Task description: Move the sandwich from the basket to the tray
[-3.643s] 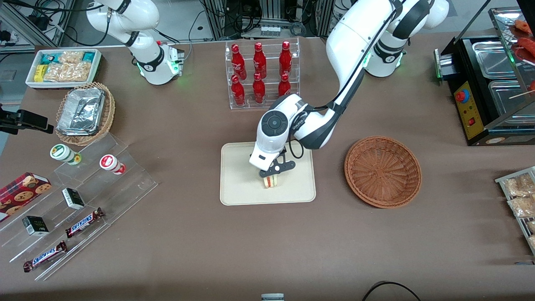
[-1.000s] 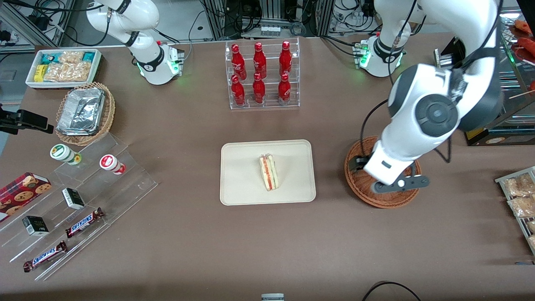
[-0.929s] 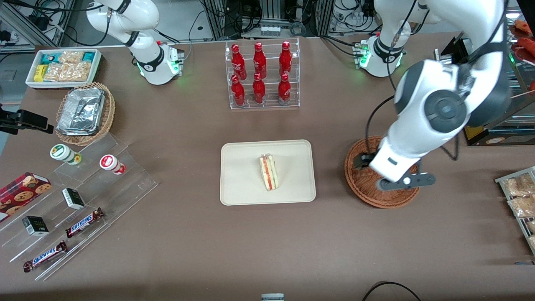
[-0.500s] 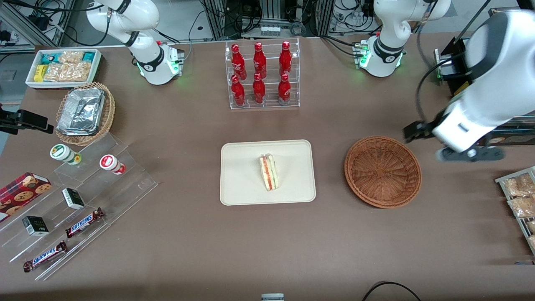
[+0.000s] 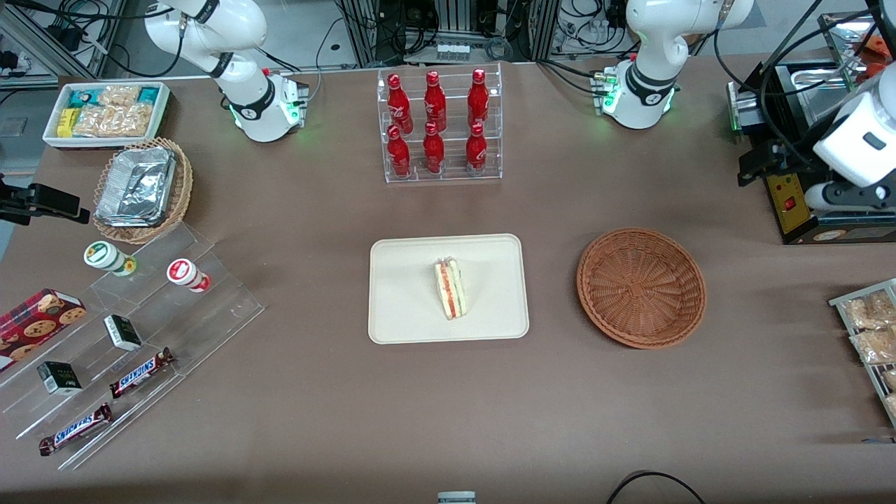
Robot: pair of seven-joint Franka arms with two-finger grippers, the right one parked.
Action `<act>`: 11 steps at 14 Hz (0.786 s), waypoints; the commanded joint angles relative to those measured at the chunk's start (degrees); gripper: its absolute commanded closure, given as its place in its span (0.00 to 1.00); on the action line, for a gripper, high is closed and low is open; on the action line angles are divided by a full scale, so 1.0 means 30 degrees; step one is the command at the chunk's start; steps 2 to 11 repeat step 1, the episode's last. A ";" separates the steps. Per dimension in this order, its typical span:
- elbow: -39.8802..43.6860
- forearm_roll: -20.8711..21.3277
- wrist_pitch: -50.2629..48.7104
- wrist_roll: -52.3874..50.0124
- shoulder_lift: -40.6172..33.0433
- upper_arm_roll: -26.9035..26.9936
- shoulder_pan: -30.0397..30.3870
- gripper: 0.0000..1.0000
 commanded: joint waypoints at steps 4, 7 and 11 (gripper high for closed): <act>-0.0630 0.0058 -0.0092 -0.0007 -0.0727 -0.0245 0.0533 0.00; -0.0630 0.0058 -0.0092 -0.0007 -0.0727 -0.0245 0.0533 0.00; -0.0630 0.0058 -0.0092 -0.0007 -0.0727 -0.0245 0.0533 0.00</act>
